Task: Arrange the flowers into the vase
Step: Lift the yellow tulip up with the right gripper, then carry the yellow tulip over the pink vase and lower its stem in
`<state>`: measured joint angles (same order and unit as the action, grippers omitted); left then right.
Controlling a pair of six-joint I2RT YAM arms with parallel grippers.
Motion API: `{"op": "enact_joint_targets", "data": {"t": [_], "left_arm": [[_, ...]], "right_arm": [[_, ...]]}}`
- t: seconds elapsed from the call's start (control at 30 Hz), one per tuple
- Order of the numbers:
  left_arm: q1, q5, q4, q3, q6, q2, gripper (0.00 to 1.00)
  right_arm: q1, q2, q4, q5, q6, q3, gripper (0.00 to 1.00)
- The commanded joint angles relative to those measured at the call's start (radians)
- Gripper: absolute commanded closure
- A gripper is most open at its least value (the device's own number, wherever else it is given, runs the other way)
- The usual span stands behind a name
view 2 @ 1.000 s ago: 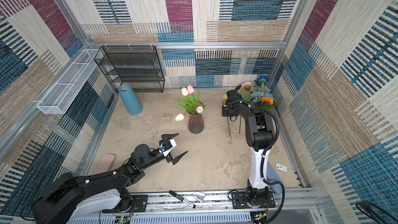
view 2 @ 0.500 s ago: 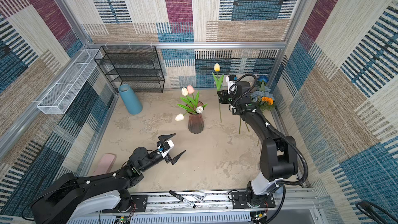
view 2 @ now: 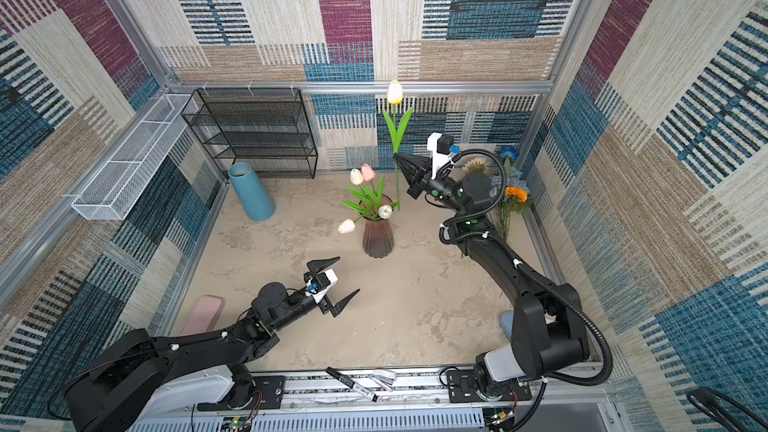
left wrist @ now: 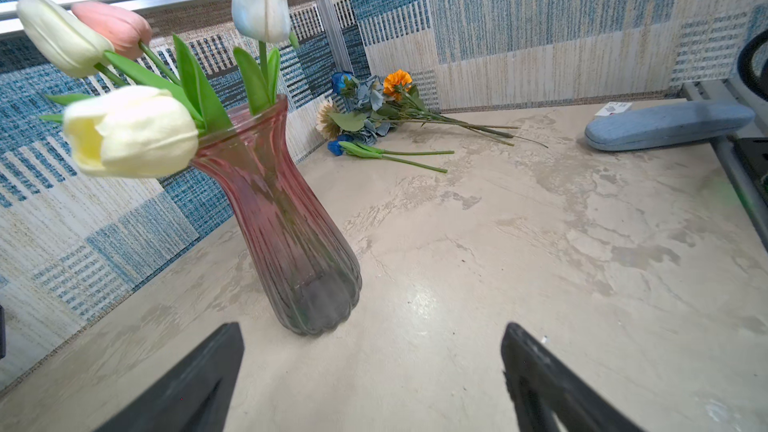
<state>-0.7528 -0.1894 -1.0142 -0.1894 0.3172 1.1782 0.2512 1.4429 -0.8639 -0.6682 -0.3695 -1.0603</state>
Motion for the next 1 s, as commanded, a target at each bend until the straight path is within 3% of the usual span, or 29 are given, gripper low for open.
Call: {"op": "enact_joint_targets", "data": {"t": [0.0,0.27,0.63,0.97], "left_arm": [[0.001,0.009,-0.101,0.016,0.006,-0.001,0.00],[0.001,-0.020,-0.068,0.004,-0.015,-0.017,0.00],[0.001,-0.011,-0.034,0.008,-0.006,-0.052,0.00],[0.001,-0.004,-0.028,0.002,-0.001,-0.045,0.00]], "right_arm": [[0.001,-0.009,-0.217,0.037,-0.033,0.028,1.00],[0.002,0.056,-0.238,-0.001,-0.027,-0.048,1.00],[0.002,0.211,-0.386,-0.039,-0.115,-0.063,1.00],[0.009,0.266,-0.375,-0.080,-0.151,-0.052,1.00]]}}
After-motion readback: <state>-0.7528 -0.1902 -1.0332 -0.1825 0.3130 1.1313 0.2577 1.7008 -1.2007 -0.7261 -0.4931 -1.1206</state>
